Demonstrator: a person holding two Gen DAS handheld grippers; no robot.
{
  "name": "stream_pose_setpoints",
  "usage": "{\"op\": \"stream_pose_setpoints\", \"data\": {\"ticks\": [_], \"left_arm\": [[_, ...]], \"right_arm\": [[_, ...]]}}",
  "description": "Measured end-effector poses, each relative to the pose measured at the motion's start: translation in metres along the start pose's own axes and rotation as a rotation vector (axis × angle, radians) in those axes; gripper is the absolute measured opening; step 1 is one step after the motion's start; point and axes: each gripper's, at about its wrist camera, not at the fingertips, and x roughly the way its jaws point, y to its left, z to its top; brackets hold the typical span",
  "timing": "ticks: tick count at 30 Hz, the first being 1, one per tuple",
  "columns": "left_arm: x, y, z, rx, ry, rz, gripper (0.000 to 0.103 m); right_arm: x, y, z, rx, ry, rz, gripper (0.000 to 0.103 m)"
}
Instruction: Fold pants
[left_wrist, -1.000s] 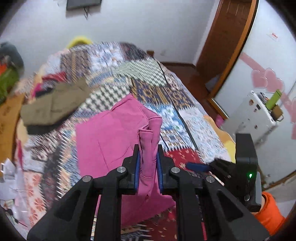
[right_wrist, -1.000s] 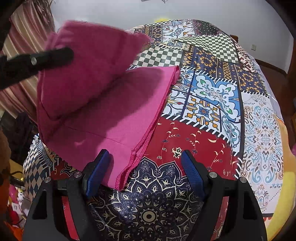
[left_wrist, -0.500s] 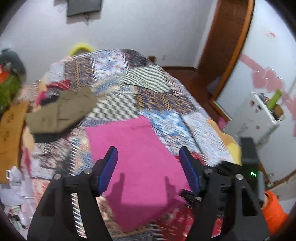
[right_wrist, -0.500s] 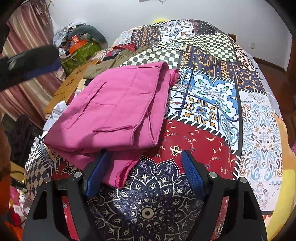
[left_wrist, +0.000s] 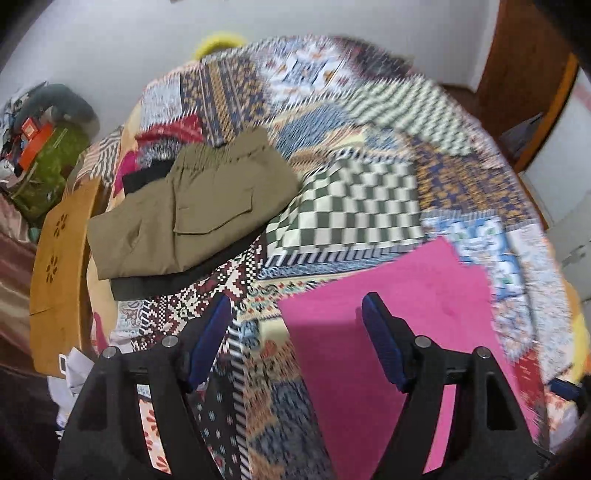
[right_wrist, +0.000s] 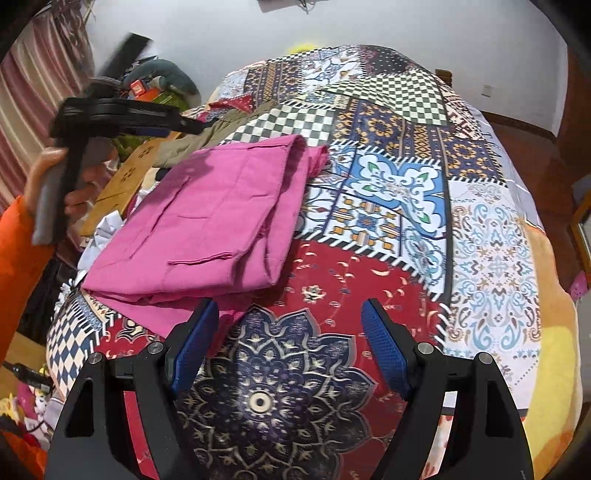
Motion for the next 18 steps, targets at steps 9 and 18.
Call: {"op": "stream_pose_setpoints", "data": {"ticks": [9,18], "left_arm": [[0.042,0.000,-0.023,0.122,0.096,0.076,0.074],[-0.004,0.040,-0.093,0.082,0.100,0.086,0.074]], "right_arm": [[-0.010,-0.011,0.002,0.014,-0.017,-0.036,0.077],[-0.029,-0.008,0.007,0.006,-0.073,-0.046,0.077]]}}
